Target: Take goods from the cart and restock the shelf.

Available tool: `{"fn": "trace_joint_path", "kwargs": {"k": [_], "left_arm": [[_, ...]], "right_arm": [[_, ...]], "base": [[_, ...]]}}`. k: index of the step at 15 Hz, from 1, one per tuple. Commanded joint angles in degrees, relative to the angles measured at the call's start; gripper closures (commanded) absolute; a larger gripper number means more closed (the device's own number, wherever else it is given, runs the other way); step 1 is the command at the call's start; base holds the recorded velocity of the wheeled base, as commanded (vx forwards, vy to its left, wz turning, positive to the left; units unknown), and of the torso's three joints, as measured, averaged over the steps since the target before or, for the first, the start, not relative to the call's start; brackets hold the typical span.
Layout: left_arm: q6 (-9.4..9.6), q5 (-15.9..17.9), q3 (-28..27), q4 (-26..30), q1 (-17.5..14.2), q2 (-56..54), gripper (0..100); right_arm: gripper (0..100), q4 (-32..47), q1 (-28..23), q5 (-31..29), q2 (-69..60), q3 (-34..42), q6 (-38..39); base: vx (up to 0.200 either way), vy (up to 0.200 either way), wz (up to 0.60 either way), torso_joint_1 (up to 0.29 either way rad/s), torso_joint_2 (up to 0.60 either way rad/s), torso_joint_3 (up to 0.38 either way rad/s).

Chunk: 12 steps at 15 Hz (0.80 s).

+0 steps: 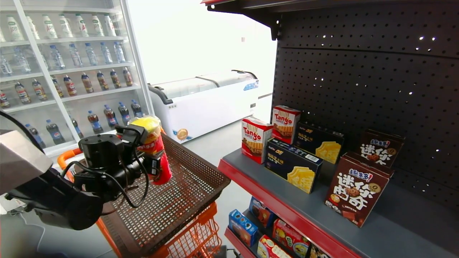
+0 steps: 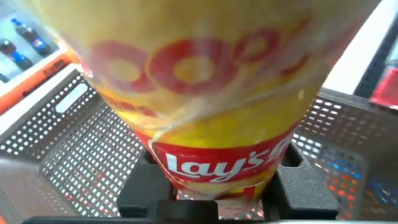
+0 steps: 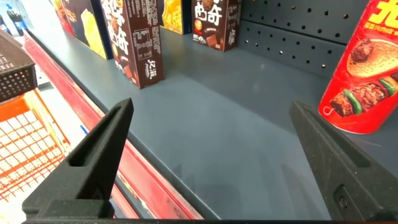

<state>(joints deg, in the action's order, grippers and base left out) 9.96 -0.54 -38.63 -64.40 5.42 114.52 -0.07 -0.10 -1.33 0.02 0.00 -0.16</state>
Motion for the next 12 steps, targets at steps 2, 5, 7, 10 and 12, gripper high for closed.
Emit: {"fn": "trace_joint_path", "kwargs": {"k": [2, 5, 7, 10, 12], "left_arm": [[-0.38, 9.5, -4.6, 6.8, -0.3, -11.3, 100], [-2.93, 13.9, -6.3, 17.1, 0.7, -17.4, 100], [-3.98, 17.0, -5.6, 19.7, 3.9, -20.0, 100], [-3.9, 21.0, -7.2, 29.3, 9.9, -26.6, 100], [-3.98, 21.6, -8.2, 36.5, 13.2, -30.1, 100]], "right_arm": [[0, 0.0, 0.0, 0.0, 0.1, 0.0, 0.0], [0, 0.0, 0.0, 0.0, 0.1, 0.0, 0.0], [0, 0.0, 0.0, 0.0, 0.0, 0.0, 0.0], [0, 0.0, 0.0, 0.0, 0.0, 0.0, 0.0], [0, 0.0, 0.0, 0.0, 0.1, 0.0, 0.0]], "base": [[0.0, 0.0, 0.0, 0.0, 0.0, 0.0], [0.0, 0.0, 0.0, 0.0, 0.0, 0.0], [0.0, 0.0, 0.0, 0.0, 0.0, 0.0], [0.0, 0.0, 0.0, 0.0, 0.0, 0.0], [0.0, 0.0, 0.0, 0.0, 0.0, 0.0]]}}
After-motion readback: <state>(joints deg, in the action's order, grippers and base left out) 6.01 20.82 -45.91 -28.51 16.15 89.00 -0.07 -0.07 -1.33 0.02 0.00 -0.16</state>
